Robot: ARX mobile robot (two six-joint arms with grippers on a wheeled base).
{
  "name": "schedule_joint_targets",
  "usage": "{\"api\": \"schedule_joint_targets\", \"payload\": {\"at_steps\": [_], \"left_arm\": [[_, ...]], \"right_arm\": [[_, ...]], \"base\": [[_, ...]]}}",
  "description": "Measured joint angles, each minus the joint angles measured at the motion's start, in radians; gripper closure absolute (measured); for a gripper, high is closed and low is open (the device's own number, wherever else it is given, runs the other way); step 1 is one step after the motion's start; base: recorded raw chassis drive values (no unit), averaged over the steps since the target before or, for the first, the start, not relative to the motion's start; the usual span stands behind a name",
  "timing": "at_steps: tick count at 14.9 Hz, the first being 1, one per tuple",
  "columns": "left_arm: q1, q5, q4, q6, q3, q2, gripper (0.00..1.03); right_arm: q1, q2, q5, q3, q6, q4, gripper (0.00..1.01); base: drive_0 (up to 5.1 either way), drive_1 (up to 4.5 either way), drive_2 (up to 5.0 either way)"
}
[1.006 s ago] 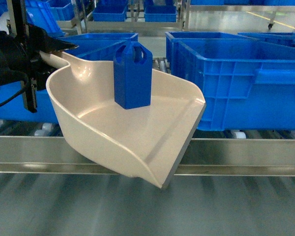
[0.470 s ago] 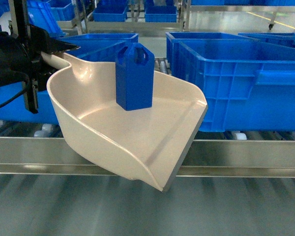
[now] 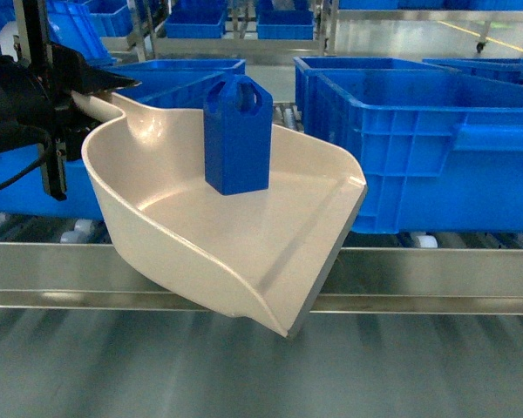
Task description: Place part in tray to right shelf
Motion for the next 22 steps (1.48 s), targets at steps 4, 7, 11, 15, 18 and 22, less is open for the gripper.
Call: {"api": "schedule_joint_targets", "payload": {"at_steps": [4, 7, 11, 15, 18, 22], "left_arm": [[0.0, 0.0, 0.0, 0.0, 0.0, 0.0, 0.91], [0.0, 0.0, 0.0, 0.0, 0.0, 0.0, 0.91], [0.0, 0.0, 0.0, 0.0, 0.0, 0.0, 0.91], [0.0, 0.0, 0.0, 0.0, 0.0, 0.0, 0.91], [0.0, 0.0, 0.0, 0.0, 0.0, 0.0, 0.91], [0.0, 0.0, 0.0, 0.0, 0.0, 0.0, 0.91]], "right_arm": [[0.0, 0.0, 0.0, 0.0, 0.0, 0.0, 0.03], [0.0, 0.0, 0.0, 0.0, 0.0, 0.0, 0.03], [0.0, 0.0, 0.0, 0.0, 0.0, 0.0, 0.03], [0.0, 0.0, 0.0, 0.0, 0.0, 0.0, 0.03], [0.0, 0.0, 0.0, 0.0, 0.0, 0.0, 0.03], [0.0, 0.0, 0.0, 0.0, 0.0, 0.0, 0.03]], "base": [[0.0, 0.0, 0.0], [0.0, 0.0, 0.0], [0.0, 0.0, 0.0], [0.0, 0.0, 0.0], [0.0, 0.0, 0.0], [0.0, 0.0, 0.0]]}}
